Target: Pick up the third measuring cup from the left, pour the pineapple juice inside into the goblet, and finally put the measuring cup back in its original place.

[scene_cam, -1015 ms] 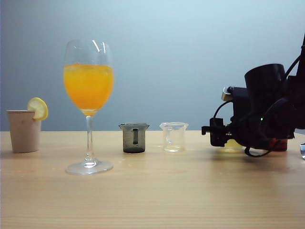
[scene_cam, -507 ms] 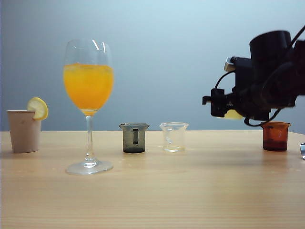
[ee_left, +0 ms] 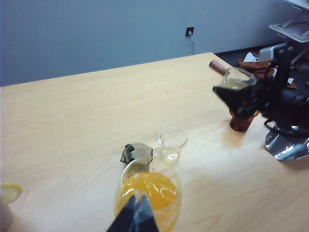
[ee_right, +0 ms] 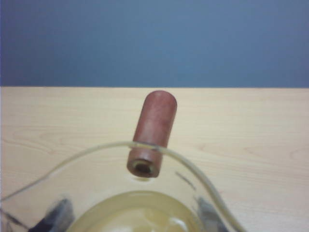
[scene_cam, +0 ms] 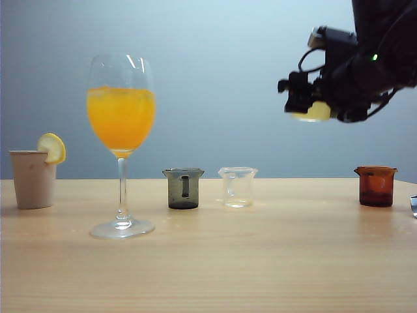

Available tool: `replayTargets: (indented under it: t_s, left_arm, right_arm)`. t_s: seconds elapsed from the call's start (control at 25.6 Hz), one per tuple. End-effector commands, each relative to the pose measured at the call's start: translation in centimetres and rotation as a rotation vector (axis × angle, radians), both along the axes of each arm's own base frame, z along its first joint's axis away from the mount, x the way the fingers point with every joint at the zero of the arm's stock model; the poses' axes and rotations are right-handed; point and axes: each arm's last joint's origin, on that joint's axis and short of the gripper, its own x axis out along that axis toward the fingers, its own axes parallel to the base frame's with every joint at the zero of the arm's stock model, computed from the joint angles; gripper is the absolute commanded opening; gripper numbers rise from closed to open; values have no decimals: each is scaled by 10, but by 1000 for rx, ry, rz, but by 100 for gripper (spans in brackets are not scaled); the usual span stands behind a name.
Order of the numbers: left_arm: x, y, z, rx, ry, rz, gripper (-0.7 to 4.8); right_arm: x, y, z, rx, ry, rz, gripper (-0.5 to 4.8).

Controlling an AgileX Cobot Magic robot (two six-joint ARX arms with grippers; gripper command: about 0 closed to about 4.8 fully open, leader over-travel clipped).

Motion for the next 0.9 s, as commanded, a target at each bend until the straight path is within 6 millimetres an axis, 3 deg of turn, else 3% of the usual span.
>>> replayTargets:
  t_s: [0.04, 0.23, 0.9]
  left_arm:
    - [-1, 1, 0, 8, 14, -6, -5]
    - [-2, 1, 0, 13, 23, -6, -5]
    - [-2, 1, 1, 6, 11, -6, -5]
  right_arm:
    - [-6, -1, 16, 13, -36, 35, 171]
    - [-16, 5, 30, 7, -58, 68, 170]
    - [-28, 70, 85, -67, -48, 267, 170]
